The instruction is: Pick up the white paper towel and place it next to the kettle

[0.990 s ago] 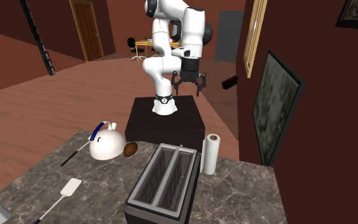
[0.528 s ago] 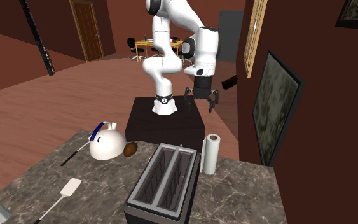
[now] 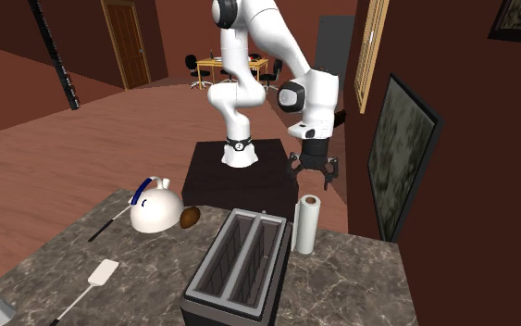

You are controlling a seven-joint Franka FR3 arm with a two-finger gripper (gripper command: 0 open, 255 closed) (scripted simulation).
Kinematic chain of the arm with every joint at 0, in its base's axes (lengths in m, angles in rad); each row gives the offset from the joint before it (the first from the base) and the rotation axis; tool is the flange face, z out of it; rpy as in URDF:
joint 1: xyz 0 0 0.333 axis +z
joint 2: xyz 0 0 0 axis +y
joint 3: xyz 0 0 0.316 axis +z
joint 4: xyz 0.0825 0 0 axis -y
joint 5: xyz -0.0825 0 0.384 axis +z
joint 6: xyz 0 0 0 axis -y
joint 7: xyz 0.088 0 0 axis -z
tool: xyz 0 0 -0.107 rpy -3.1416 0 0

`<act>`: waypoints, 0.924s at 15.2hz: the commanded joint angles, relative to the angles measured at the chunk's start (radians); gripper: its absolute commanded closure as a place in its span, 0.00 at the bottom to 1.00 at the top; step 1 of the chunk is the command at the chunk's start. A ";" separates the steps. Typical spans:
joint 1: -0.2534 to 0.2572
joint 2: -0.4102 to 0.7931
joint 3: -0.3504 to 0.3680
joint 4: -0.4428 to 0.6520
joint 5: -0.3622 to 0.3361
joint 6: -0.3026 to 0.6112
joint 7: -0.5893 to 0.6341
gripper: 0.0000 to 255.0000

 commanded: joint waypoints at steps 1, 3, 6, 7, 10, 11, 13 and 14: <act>0.003 0.041 -0.001 0.014 -0.043 0.021 0.045 0.00; 0.004 0.069 -0.008 0.015 -0.075 0.041 0.067 0.00; 0.008 0.111 -0.022 0.019 -0.125 0.071 0.102 0.00; 0.011 0.134 -0.030 0.022 -0.152 0.085 0.121 0.00; 0.011 0.134 -0.031 0.022 -0.151 0.085 0.121 0.00; 0.011 0.134 -0.031 0.022 -0.151 0.085 0.121 0.00; 0.011 0.134 -0.031 0.022 -0.151 0.085 0.121 0.00; 0.011 0.134 -0.031 0.022 -0.151 0.085 0.121 0.00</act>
